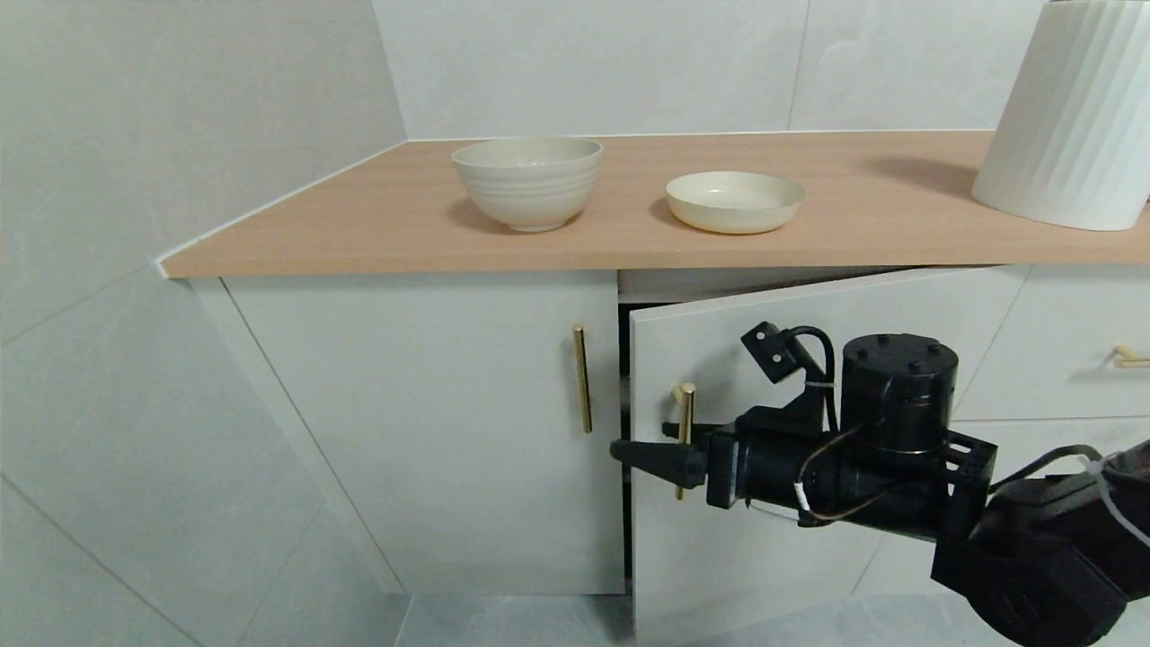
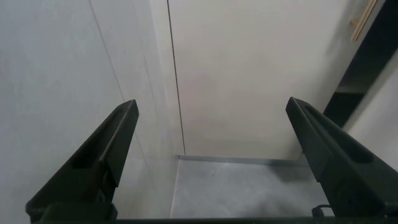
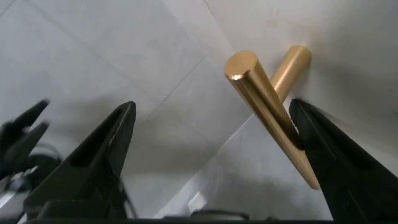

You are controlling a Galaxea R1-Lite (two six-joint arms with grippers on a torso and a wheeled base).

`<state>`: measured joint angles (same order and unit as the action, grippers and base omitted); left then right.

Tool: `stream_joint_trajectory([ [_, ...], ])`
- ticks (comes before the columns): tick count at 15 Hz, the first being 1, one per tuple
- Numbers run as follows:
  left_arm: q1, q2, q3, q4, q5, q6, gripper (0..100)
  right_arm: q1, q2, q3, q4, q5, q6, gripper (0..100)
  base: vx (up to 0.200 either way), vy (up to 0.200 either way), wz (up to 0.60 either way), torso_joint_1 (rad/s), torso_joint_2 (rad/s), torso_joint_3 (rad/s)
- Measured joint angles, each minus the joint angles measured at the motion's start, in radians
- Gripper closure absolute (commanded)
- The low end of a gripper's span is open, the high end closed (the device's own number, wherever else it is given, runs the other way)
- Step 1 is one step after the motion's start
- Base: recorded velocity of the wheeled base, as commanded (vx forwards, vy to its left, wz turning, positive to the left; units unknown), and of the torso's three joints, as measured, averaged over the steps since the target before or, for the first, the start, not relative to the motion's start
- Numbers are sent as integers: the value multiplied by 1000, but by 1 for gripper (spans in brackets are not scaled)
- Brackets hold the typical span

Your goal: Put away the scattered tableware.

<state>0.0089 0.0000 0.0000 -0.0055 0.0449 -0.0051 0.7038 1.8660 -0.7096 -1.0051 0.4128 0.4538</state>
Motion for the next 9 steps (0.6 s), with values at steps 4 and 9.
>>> stream_joint_trajectory([
  [4,0,0,0,0,0,0,0,7,-90,111,1,113,-4,0,0,0,0,0,0,0],
  [9,0,0,0,0,0,0,0,31,-174,223,-7,129,-6,0,0,0,0,0,0,0],
])
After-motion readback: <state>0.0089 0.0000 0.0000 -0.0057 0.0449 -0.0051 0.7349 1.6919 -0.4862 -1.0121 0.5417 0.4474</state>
